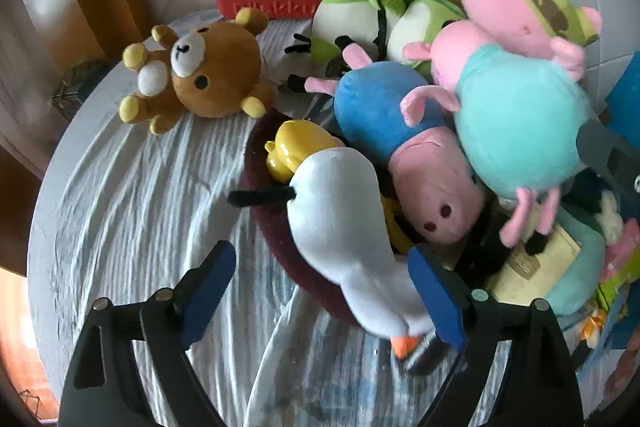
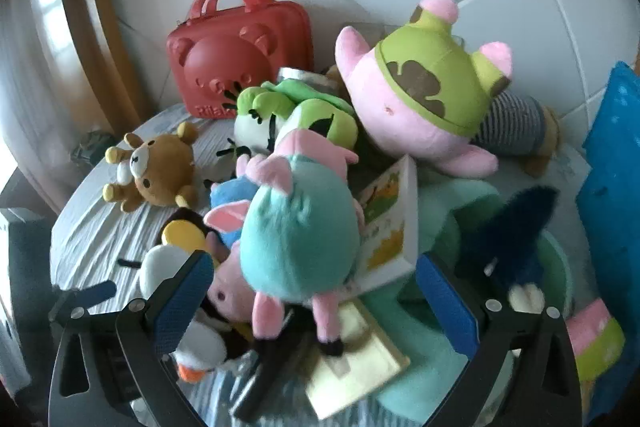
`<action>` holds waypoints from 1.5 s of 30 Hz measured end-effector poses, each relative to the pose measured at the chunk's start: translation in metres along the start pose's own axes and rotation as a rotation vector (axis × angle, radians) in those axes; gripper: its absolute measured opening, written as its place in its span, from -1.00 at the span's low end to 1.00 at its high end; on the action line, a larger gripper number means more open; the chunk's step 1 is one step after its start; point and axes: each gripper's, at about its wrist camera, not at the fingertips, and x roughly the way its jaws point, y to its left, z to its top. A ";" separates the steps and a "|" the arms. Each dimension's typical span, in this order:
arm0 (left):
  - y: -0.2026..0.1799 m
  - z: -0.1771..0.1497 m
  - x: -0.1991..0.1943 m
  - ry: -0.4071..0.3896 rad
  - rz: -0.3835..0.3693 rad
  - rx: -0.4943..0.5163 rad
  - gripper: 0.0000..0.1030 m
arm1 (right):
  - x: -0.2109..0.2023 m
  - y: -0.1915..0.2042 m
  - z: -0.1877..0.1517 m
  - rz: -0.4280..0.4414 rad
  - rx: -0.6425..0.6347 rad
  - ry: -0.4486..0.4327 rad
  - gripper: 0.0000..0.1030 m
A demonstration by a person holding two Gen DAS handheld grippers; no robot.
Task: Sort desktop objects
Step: 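Grasp the white goose plush with left tool while right tool grasps the pink pig plush, then lift the goose and pig plushes and carry them over the crate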
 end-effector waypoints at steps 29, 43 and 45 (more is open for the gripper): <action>-0.001 0.021 0.010 -0.052 0.013 0.013 0.01 | 0.064 0.008 -0.011 0.029 -0.058 0.101 0.41; 0.007 0.017 0.024 -0.022 0.013 -0.007 0.01 | 0.064 0.010 -0.017 0.024 -0.043 0.105 0.60; 0.007 0.018 0.026 -0.020 0.009 -0.009 0.01 | 0.068 0.010 -0.016 0.009 -0.048 0.101 0.60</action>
